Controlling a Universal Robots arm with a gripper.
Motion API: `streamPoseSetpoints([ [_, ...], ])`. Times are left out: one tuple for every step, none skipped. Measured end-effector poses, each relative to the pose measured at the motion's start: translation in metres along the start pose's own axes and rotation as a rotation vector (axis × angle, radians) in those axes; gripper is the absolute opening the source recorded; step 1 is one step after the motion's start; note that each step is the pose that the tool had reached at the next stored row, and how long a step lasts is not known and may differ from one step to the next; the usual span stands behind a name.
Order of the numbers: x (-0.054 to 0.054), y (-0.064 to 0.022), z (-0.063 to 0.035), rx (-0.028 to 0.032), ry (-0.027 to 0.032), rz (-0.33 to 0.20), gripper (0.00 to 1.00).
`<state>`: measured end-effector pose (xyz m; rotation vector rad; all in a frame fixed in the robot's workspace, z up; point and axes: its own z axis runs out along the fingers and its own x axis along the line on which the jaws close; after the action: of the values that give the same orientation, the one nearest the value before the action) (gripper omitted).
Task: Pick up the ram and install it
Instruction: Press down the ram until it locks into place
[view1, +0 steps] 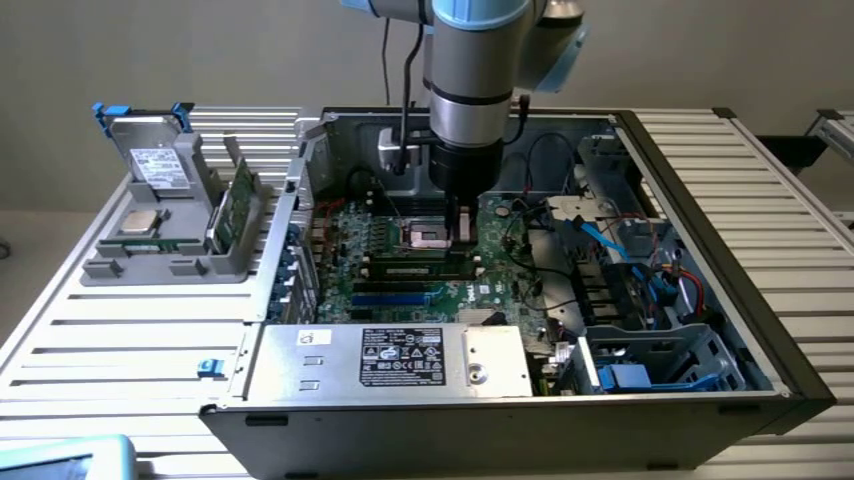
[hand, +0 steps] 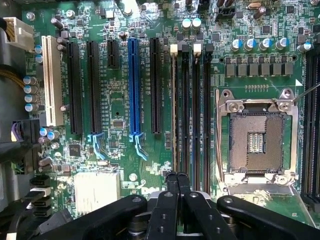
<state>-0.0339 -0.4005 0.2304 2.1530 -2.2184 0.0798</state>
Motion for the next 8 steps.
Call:
streamPoseSetpoints([
  [-0.0001, 0.0000, 0.0005, 0.0000, 0.0000, 0.000, 0.11],
  [-0.0001, 0.0000, 0.0010, 0.0000, 0.0000, 0.000, 0.11],
  [-0.0001, 0.0000, 0.0014, -0.0001, 0.0004, 0.000, 0.11],
  [0.0000, 0.0000, 0.0019, -0.0002, 0.0006, 0.000, 0.11],
  [0.0000, 0.0001, 0.0022, -0.0003, 0.0007, 0.000, 0.11],
  [0.0000, 0.0001, 0.0024, -0.0003, 0.0007, 0.000, 0.11],
  [-0.0001, 0.0001, 0.0025, -0.0003, 0.0005, 0.000, 0.11],
  [-0.0002, 0.0000, 0.0029, -0.0001, 0.0002, 0.000, 0.11],
])
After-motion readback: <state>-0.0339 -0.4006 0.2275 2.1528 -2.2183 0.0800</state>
